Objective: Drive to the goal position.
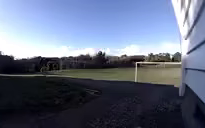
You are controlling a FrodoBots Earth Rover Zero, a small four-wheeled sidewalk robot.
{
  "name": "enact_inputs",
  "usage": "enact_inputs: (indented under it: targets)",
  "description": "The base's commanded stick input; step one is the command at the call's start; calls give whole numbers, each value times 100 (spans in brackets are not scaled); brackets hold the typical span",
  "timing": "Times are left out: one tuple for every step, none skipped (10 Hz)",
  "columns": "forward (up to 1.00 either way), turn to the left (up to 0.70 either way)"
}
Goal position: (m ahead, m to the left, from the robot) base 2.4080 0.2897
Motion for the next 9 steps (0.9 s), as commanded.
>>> enact_inputs:
  targets:
    - [4,0]
    - [4,0]
    - [4,0]
    - [4,0]
    - [4,0]
    - [4,0]
    - [4,0]
    - [4,0]
    - [4,0]
